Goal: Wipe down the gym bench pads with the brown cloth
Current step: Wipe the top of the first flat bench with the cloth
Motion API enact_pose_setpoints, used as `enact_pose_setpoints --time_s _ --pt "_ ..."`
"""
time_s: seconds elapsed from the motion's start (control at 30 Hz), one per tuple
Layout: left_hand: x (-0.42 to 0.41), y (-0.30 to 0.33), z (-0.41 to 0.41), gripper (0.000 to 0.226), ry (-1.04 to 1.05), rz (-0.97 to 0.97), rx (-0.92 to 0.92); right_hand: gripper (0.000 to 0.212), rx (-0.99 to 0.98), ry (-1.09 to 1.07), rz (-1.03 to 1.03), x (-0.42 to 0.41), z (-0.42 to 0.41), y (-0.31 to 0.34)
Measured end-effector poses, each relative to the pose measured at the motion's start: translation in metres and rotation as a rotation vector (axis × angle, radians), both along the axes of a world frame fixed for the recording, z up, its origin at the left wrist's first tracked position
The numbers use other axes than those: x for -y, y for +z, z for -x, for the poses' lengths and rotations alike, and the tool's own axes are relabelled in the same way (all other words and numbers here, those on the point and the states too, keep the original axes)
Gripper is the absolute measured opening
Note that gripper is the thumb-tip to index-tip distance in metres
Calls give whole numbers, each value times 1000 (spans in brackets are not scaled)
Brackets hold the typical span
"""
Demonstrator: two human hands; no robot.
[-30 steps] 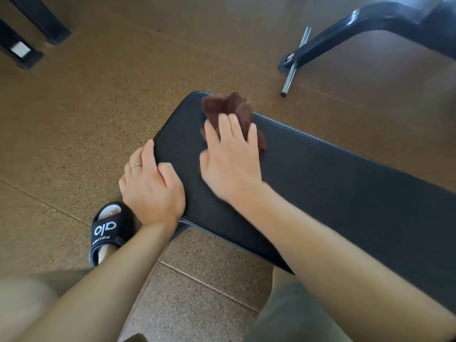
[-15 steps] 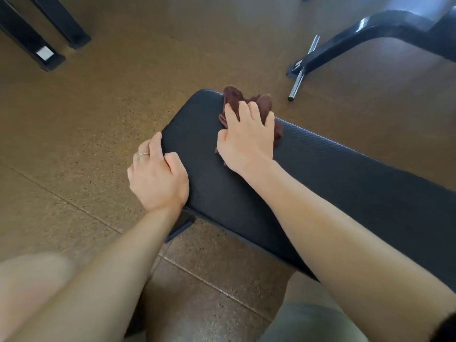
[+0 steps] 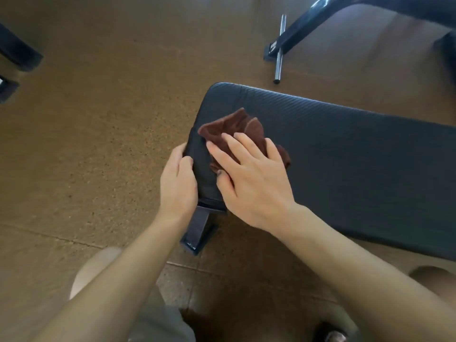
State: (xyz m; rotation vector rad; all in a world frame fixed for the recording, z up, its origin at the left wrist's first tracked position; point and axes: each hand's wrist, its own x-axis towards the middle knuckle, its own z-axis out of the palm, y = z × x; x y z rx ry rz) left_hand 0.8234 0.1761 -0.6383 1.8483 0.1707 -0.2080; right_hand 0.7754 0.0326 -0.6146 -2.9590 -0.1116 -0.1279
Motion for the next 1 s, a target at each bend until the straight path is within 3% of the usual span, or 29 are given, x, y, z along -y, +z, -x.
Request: enact_pose_setpoints --time_s 0.2,0.37,0.5,0.63,0.8,0.93,1.0 --pt "-20 11 -20 45 -148 344 -297 53 40 -48 59 -47 -9 0" --pt "-14 23 -29 57 -244 229 -380 46 22 -97 157 -21 53 -4" --pt "-15 23 -35 52 -328 171 -402 41 108 -377 167 17 90 -7" --pt "-24 18 -44 61 -349 194 -464 37 220 -621 111 -24 67 -12" --pt "-31 26 -51 61 -443 278 -562 37 255 -355 90 -97 22 -17" --pt "-32 31 -51 58 -425 272 -551 38 200 -194 178 -69 31 -14" --pt "-26 36 -53 51 -377 253 -544 37 200 -255 213 -34 59 -15"
